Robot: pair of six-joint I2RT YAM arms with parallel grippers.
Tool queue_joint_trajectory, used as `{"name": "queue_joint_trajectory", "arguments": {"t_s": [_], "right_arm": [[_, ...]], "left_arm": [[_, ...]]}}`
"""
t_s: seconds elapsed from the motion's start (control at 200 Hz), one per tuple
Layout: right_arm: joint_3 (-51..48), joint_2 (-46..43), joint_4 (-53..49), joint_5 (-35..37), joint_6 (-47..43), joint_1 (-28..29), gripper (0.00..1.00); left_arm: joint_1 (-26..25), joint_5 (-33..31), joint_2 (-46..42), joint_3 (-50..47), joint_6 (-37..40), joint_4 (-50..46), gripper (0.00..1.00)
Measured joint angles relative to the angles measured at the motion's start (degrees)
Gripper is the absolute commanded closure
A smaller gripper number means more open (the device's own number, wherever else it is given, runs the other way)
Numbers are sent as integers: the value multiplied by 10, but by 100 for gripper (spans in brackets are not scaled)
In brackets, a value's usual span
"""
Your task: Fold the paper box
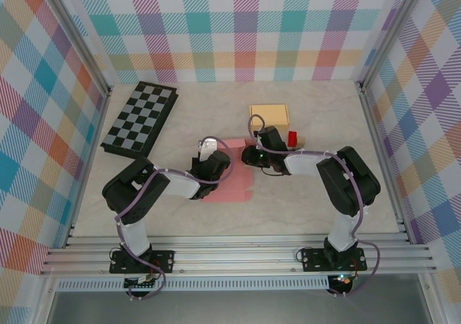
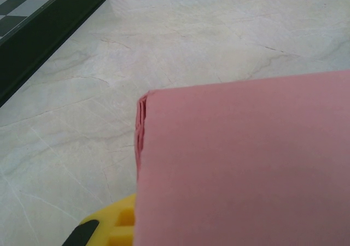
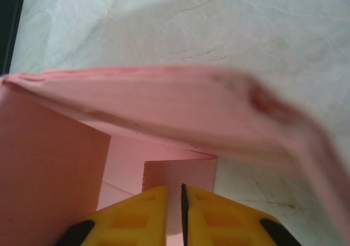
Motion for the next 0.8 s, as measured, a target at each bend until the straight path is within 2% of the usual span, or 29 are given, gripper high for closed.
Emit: {"name": "queue_joint_trajectory", "arguments": {"t_s": [0.155, 0.345, 0.605, 0.8], "right_arm": [[26, 23, -2, 11, 14, 12, 89], [47, 41, -12, 29, 36, 22, 90], [88, 58, -76, 93, 52, 39, 88], [100, 64, -97, 101, 53, 40, 88]], "left_arm": [[0, -5, 0, 0, -2, -3, 96], [0, -7, 0, 0, -2, -6, 96], [0, -7, 0, 3, -6, -11, 96], [0, -7, 0, 4, -9, -13, 96]]}}
